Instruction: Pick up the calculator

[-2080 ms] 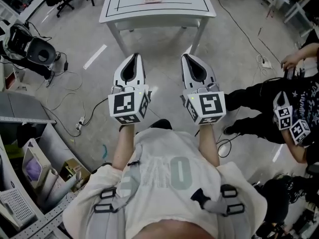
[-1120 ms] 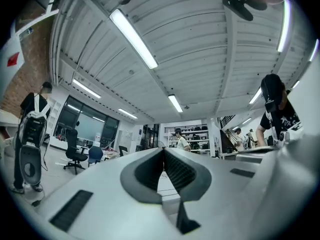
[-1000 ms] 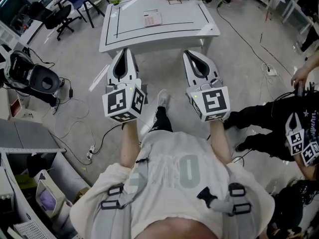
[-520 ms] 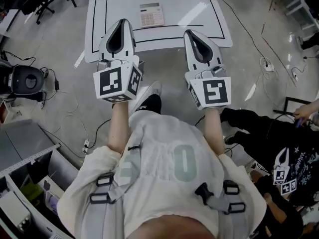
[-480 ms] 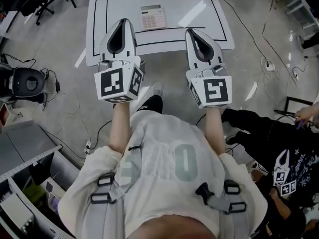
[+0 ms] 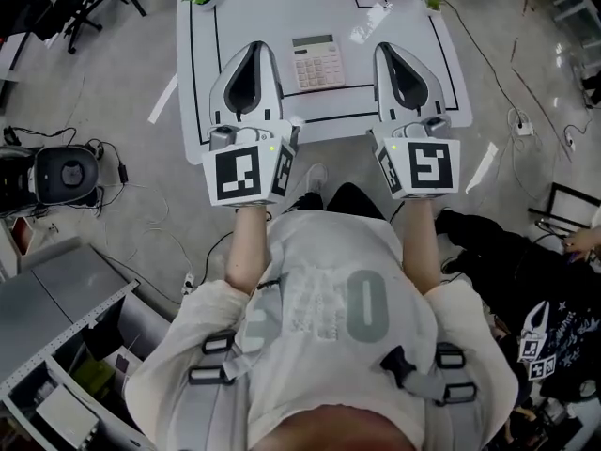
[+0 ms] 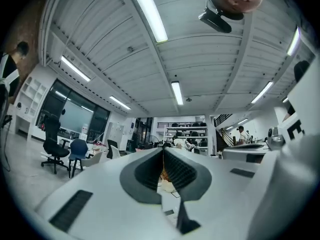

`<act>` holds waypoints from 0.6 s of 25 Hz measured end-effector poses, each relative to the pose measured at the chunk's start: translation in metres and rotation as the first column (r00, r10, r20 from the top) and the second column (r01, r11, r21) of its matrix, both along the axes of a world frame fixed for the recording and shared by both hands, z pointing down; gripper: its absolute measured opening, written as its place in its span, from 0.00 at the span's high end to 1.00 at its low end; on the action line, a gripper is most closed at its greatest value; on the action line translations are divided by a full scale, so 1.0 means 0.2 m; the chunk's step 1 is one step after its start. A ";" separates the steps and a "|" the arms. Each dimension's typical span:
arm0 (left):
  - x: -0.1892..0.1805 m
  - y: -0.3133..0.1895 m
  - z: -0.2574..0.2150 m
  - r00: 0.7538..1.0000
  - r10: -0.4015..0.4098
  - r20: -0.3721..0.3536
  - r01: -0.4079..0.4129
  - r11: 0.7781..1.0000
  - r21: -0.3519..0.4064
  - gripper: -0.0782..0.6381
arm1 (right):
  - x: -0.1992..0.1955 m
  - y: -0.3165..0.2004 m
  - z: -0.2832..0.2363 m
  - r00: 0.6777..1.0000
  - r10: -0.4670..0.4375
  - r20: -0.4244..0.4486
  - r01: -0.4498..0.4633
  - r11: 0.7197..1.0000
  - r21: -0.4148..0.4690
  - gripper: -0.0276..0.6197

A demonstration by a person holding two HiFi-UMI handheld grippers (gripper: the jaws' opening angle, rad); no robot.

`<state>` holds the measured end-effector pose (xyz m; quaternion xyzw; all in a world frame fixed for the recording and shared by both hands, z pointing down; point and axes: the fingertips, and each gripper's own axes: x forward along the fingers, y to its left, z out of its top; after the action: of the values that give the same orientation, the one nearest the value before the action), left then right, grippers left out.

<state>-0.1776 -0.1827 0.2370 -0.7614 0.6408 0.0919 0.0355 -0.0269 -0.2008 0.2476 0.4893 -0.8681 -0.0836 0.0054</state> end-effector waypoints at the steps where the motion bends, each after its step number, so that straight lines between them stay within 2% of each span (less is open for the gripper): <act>1: 0.00 -0.01 0.01 1.000 -0.003 0.000 0.003 1.000 -0.008 0.86 | -0.01 -0.01 0.00 1.000 -0.007 0.007 0.007 1.000 -0.001 0.95; 5: -0.01 -0.05 0.03 1.000 -0.024 0.017 0.024 0.999 -0.023 0.86 | -0.02 -0.06 0.01 0.999 -0.029 0.025 0.030 0.999 -0.014 0.95; 12: 0.03 -0.12 0.03 0.997 -0.076 0.000 0.076 0.997 -0.008 0.86 | 0.01 -0.15 0.02 0.998 -0.063 0.018 0.062 0.998 0.004 0.95; 15: 0.05 -0.14 0.04 0.994 -0.110 0.006 0.110 0.994 -0.026 0.86 | 0.03 -0.17 0.01 0.996 -0.083 0.015 0.083 0.996 0.013 0.95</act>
<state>-0.1676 -0.2112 0.2448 -0.7255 0.6829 0.0797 0.0317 -0.0213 -0.2353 0.2486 0.4534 -0.8872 -0.0852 -0.0079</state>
